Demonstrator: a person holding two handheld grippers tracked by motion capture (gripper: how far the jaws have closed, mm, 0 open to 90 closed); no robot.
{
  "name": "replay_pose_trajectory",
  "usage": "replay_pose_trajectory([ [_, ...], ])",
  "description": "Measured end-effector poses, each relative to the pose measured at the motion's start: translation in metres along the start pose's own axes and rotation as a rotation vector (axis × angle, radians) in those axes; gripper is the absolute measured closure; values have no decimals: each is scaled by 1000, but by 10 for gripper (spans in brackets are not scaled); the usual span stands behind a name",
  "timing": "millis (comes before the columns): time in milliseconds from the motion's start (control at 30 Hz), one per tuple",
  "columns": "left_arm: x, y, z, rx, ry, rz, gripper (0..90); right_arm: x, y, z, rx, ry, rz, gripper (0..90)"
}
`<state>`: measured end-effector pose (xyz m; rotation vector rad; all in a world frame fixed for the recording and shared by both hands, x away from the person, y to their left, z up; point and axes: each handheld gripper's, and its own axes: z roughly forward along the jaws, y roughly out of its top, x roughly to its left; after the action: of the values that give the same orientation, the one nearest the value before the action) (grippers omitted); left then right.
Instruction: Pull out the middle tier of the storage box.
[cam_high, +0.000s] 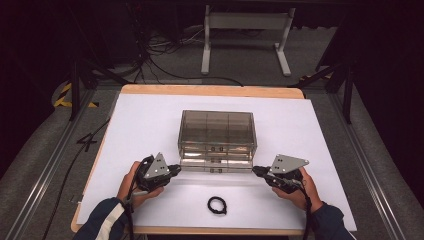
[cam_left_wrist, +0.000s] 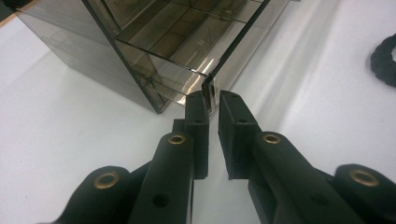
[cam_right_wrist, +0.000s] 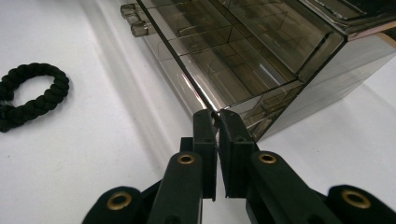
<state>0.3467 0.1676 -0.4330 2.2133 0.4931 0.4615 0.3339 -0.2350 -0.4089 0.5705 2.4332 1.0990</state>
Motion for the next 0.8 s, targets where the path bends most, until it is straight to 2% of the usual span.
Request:
replay_pose_trajectory([
  [167, -1, 0, -1, 6, -14, 4, 818, 1, 0, -1, 5, -1, 0, 867],
  [300, -1, -1, 0, 0, -14, 1, 816, 1, 0, -1, 5, 5, 5, 867],
  [500, -2, -1, -1, 12, -5, 20, 831, 2, 0, -2, 6, 9, 4, 868],
  [633, -1, -3, -2, 4, -14, 8, 828, 3, -2, -2, 0, 21, 9, 868],
  [733, -1, -6, -5, 3, -5, 17, 817, 3, -2, -3, -12, 15, 14, 864],
  [800, -1, -11, -12, -4, 2, 4, 813, 2, -1, -4, -22, 13, 17, 864],
])
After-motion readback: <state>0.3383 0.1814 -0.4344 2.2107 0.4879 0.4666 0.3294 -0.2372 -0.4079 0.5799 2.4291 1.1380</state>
